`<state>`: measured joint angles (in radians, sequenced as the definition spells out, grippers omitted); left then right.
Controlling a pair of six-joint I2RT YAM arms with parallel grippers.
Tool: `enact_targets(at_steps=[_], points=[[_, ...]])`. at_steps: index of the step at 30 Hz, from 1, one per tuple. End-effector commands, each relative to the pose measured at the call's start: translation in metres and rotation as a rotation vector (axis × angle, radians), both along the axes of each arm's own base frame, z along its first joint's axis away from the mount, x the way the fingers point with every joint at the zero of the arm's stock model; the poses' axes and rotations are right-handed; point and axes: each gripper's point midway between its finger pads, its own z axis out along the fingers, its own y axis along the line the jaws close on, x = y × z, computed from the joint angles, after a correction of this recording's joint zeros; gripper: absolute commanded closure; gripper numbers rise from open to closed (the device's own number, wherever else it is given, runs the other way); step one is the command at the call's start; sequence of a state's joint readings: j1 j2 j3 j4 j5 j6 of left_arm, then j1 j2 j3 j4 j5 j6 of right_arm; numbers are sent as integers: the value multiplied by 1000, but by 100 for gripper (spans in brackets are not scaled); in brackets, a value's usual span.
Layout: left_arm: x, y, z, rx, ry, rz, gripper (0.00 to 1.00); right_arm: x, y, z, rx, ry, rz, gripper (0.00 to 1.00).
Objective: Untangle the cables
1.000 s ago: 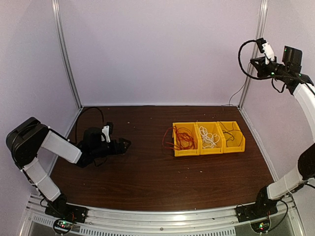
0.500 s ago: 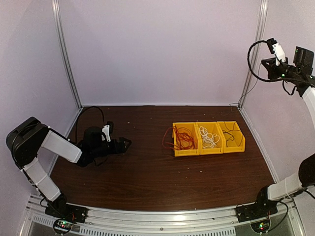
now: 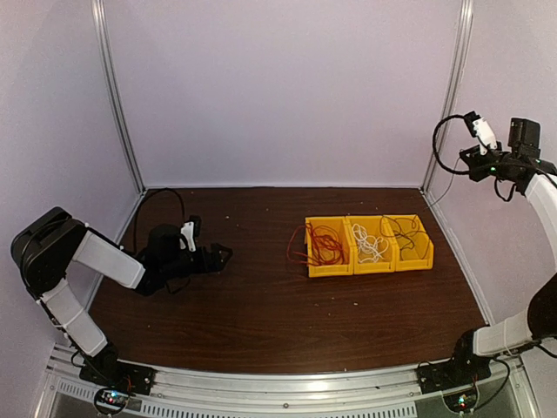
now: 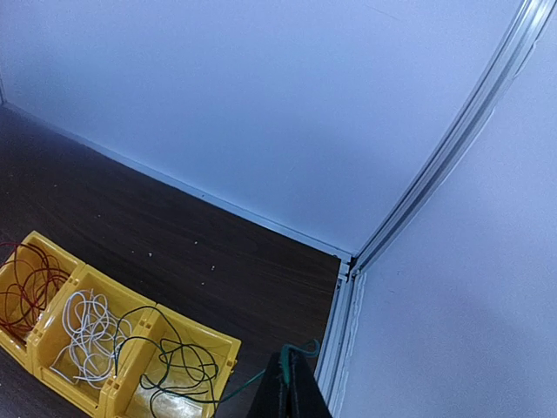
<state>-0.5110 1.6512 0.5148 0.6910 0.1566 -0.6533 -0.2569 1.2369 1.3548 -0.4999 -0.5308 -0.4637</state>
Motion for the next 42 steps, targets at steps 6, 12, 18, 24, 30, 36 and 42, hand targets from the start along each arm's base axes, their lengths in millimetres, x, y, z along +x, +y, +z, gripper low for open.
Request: enact_targets(at_steps=[6, 12, 18, 24, 30, 36, 42], points=[[10, -3, 7, -13, -26, 2, 2, 2, -37, -4, 2, -21, -88, 100], [10, -4, 6, -14, -21, -2, 2, 7, -45, -19, -7, -6, -112, 100], [9, -3, 6, -12, -19, -2, 2, 15, -91, -26, -124, 1, -312, 100], [7, -2, 4, -7, -18, 2, 2, 9, -123, -2, -172, -60, -441, 100], [6, -2, 2, -9, -13, -1, 2, 16, -84, -29, -88, -12, -246, 100], [6, 0, 3, -2, -16, 4, 2, 22, -37, -72, -60, 75, -94, 100], [6, 0, 2, -3, -12, 5, 2, 28, 6, -97, -9, 133, 36, 100]])
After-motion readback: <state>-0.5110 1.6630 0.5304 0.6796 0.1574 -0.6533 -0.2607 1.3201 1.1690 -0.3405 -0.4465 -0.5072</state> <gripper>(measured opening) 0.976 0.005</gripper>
